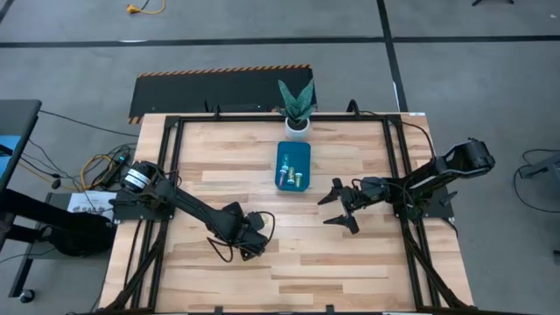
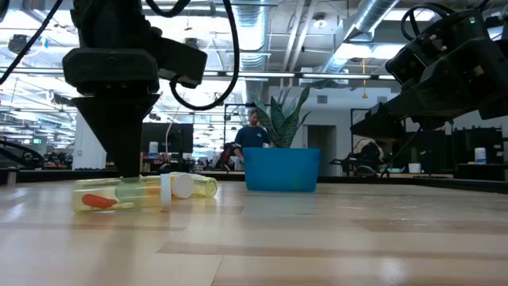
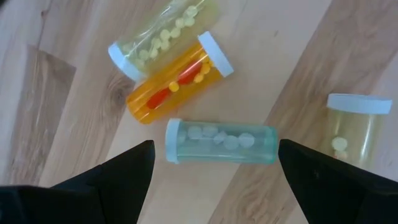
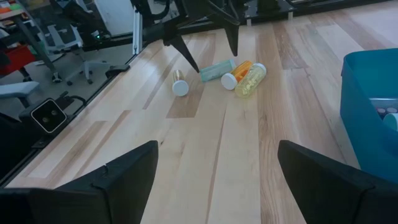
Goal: Pick and place pill bottles into a basket
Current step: Put the blue pill bottle into the bin
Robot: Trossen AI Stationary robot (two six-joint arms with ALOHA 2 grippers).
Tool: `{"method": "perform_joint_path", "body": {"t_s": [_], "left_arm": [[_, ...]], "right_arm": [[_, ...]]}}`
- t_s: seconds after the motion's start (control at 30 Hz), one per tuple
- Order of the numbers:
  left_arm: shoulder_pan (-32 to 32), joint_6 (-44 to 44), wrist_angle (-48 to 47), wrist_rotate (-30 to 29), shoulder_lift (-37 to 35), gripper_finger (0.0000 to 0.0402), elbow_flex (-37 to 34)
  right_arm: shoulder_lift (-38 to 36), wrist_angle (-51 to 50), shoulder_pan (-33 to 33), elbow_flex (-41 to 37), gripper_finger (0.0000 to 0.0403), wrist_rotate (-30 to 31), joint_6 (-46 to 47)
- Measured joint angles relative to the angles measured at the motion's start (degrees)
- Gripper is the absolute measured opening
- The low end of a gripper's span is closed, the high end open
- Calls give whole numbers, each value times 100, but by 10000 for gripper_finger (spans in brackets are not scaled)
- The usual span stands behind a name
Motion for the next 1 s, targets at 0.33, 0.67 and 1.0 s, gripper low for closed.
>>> {"method": "perform_joint_path", "body": {"t_s": [0.33,0.67,1.0], "left_arm": [[106,45,513,302,0,332,-303],[238,293,536,356,0,332,-304],[258,351,551,355,0,332,-304]], "right_arm": [[0,0,0,0,327,0,-2],[0,2,0,0,327,0,-9],[0,1,0,0,327,-1,-55]]}}
